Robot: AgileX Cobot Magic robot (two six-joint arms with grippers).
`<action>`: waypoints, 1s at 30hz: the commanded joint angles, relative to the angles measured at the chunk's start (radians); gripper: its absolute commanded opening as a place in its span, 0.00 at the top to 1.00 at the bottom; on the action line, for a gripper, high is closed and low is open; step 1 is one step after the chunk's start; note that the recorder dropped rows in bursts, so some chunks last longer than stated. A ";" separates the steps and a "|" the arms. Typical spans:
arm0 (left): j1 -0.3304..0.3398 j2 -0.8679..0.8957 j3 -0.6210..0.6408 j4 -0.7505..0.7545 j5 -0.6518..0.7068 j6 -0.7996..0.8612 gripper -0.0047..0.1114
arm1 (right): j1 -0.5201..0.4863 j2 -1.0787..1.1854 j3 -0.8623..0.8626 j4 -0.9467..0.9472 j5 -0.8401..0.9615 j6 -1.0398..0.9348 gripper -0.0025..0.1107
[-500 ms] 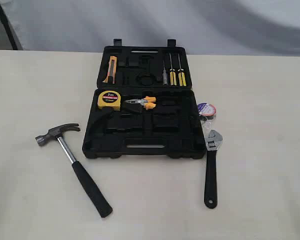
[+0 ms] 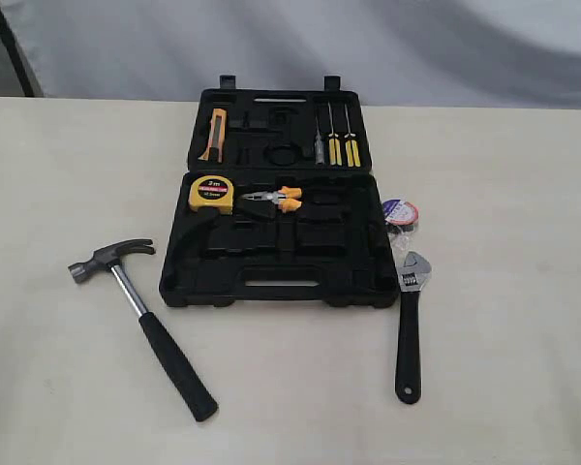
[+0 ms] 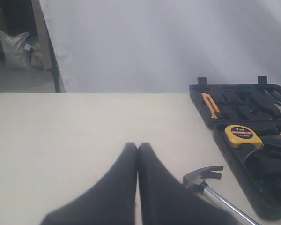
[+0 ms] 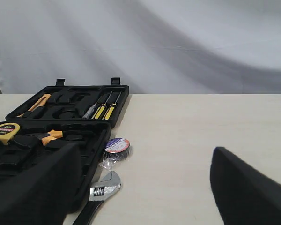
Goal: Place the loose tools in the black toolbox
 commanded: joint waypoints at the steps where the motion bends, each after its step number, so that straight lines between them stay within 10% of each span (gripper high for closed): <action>1: 0.003 -0.008 0.009 -0.014 -0.017 -0.010 0.95 | -0.006 -0.007 0.001 -0.004 -0.006 0.001 0.34; 30: 0.003 -0.008 0.009 -0.014 -0.017 -0.010 0.95 | -0.006 -0.007 0.001 0.033 -0.233 0.114 0.38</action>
